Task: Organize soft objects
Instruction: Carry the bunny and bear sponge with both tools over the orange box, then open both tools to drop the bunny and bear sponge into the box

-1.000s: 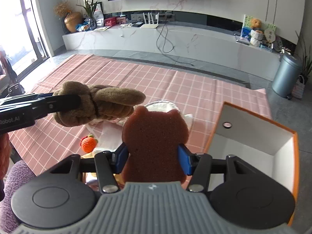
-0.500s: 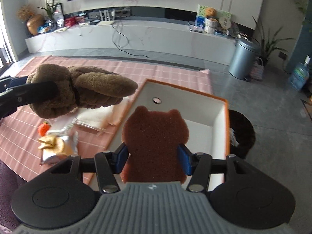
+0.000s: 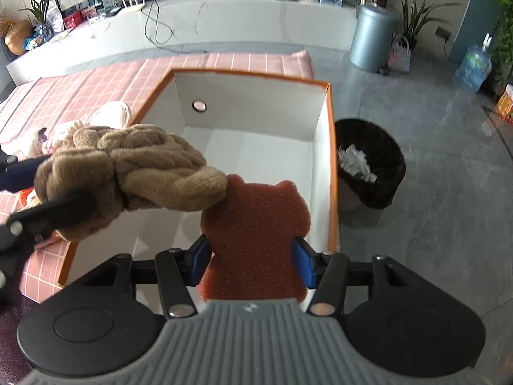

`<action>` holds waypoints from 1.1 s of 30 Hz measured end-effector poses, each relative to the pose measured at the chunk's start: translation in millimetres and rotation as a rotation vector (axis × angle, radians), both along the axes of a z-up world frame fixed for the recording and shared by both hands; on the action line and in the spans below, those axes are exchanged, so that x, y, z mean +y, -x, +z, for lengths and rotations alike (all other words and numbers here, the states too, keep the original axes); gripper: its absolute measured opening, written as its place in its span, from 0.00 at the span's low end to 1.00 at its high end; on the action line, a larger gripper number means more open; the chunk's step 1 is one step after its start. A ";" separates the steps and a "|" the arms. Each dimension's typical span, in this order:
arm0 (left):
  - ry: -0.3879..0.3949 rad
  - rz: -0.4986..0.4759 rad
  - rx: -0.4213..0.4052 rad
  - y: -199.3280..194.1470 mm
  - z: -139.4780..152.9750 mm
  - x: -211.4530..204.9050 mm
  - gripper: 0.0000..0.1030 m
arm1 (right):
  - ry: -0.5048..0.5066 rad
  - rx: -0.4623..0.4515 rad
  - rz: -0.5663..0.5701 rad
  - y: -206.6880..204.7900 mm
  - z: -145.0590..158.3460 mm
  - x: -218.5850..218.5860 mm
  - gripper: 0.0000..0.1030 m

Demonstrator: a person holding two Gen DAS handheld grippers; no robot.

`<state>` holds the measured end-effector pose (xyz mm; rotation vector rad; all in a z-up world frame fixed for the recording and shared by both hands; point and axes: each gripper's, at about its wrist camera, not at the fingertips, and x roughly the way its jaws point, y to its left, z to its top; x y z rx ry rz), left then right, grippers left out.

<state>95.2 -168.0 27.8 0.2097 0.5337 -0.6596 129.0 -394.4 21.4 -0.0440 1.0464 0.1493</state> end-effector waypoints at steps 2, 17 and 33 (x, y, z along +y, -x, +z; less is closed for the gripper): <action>-0.025 -0.012 0.021 1.7 -6.0 -1.4 0.36 | 0.004 0.020 0.004 -6.0 -7.3 1.8 0.53; -0.205 -0.049 0.198 -12.3 -27.6 -11.6 0.40 | 0.085 0.136 0.060 -32.9 -46.0 21.3 0.56; -0.252 -0.059 0.250 -11.7 -35.6 -11.6 0.63 | 0.163 0.141 0.096 -28.8 -48.7 30.1 0.62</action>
